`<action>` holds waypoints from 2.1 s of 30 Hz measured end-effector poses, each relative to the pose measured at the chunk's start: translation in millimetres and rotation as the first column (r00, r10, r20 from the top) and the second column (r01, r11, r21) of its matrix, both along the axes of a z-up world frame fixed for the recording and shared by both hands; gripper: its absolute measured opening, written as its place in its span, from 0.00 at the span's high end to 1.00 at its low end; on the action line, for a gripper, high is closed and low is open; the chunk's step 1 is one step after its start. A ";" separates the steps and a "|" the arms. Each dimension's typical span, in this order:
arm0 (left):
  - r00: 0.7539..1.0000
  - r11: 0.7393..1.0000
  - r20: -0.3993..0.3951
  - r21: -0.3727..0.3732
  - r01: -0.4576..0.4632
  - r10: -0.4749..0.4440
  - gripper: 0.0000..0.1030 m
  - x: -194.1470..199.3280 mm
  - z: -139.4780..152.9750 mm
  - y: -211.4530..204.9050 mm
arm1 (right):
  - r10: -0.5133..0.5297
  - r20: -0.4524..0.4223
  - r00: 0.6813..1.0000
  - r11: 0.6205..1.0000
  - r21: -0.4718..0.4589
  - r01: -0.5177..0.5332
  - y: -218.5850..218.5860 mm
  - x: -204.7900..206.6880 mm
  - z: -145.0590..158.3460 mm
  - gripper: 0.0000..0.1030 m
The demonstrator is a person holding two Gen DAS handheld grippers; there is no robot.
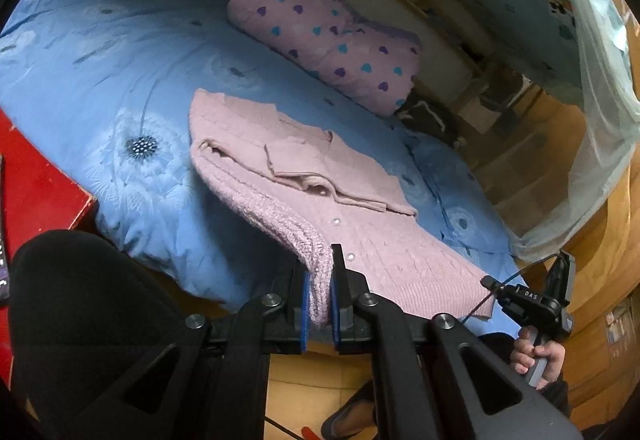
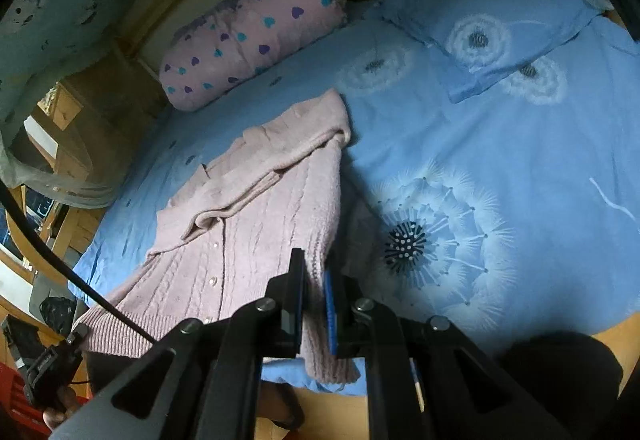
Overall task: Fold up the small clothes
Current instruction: 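Grasp the cardigan's ribbed hem with the left tool while the right tool grips it too, then lift the ribbed hem with both tools and fold it over toward the collar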
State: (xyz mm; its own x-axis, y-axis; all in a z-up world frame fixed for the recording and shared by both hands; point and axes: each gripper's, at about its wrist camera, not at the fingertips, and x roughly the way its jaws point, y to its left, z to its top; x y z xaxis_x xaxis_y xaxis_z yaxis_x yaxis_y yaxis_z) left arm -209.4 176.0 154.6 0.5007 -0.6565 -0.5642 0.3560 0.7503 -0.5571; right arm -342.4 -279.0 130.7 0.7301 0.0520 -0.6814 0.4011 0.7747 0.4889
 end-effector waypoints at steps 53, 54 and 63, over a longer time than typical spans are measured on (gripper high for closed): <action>0.997 0.992 0.076 -0.129 0.005 0.005 1.00 -16.8 29.1 42.1 | 0.037 0.150 0.988 0.997 0.066 -0.048 21.1 -56.3 42.9 0.92; 0.997 0.991 0.081 -0.134 0.006 0.005 1.00 -19.4 30.9 44.4 | 0.040 0.164 0.986 0.997 0.054 -0.050 22.5 -59.4 49.5 0.92; 0.988 0.989 0.152 -0.150 -0.010 0.033 1.00 -22.1 54.9 55.2 | 0.082 0.264 0.961 0.996 -0.043 -0.073 37.0 -69.9 90.2 0.92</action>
